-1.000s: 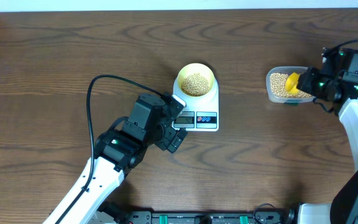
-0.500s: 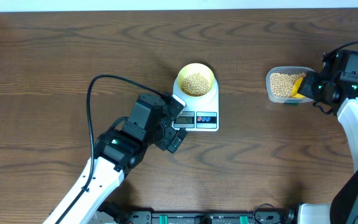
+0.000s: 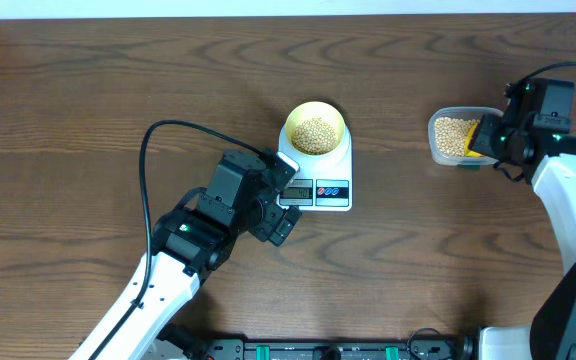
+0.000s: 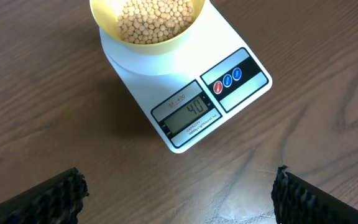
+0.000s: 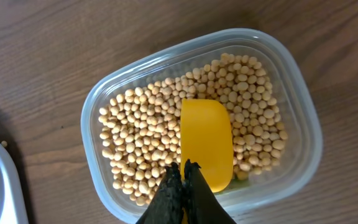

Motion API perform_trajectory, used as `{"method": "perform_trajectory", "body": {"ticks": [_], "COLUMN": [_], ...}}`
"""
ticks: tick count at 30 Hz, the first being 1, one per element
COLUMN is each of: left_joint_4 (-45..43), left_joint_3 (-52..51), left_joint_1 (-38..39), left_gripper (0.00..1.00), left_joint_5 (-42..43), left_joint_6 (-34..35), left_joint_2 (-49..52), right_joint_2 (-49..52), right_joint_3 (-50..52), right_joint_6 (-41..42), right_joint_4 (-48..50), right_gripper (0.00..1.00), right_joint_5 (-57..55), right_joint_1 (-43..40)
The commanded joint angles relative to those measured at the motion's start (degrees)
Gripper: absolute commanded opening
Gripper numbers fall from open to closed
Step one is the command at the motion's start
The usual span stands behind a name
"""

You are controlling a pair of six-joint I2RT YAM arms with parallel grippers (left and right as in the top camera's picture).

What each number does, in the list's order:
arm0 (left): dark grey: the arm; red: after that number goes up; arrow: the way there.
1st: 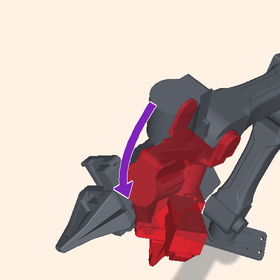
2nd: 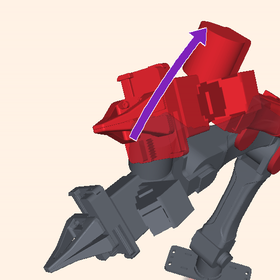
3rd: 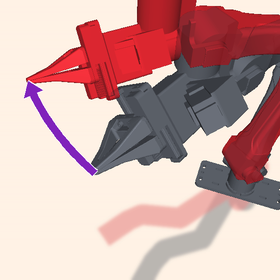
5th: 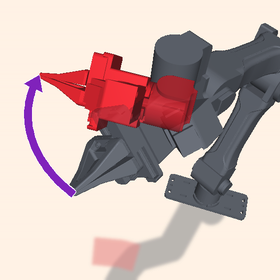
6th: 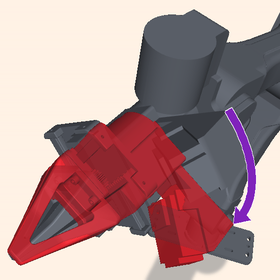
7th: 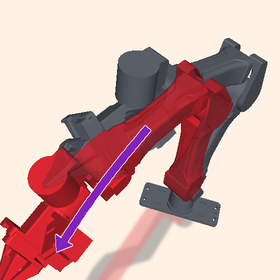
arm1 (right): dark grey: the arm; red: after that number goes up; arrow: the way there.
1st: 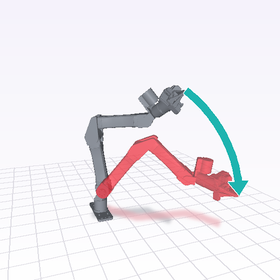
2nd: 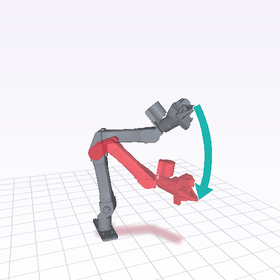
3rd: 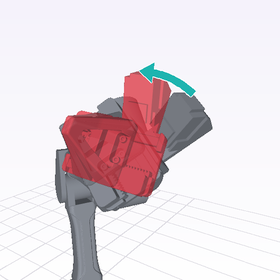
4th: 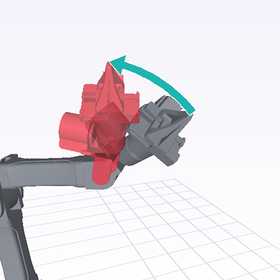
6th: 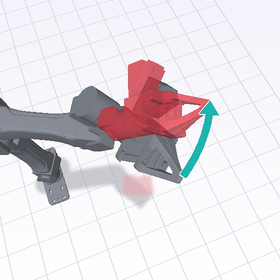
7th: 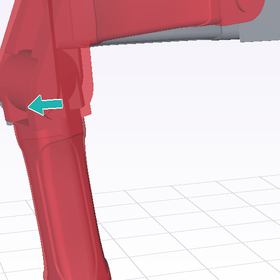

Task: Scoop item into bowl and weigh 50g on scale
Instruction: 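Drag the yellow scoop through the soybeans and tilt it to fill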

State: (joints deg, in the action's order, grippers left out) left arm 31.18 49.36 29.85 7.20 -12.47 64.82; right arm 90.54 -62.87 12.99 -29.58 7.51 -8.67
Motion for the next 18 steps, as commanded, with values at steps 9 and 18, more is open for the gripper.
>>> {"method": "perform_trajectory", "body": {"ticks": [9,18], "left_joint_4": [0.0,0.0], "left_joint_3": [0.0,0.0], "left_joint_1": [0.1,0.1], "left_gripper": [0.98,0.98], "left_joint_5": [0.2,0.2], "left_joint_6": [-0.4,-0.4], "left_joint_2": [-0.4,-0.4], "right_joint_2": [1.0,1.6], "right_joint_3": [0.1,0.1], "right_joint_6": [1.7,3.1], "right_joint_4": [1.1,1.4], "right_gripper": [0.01,0.01], "right_joint_5": [5.9,9.7], "right_joint_1": [0.4,0.1]}}
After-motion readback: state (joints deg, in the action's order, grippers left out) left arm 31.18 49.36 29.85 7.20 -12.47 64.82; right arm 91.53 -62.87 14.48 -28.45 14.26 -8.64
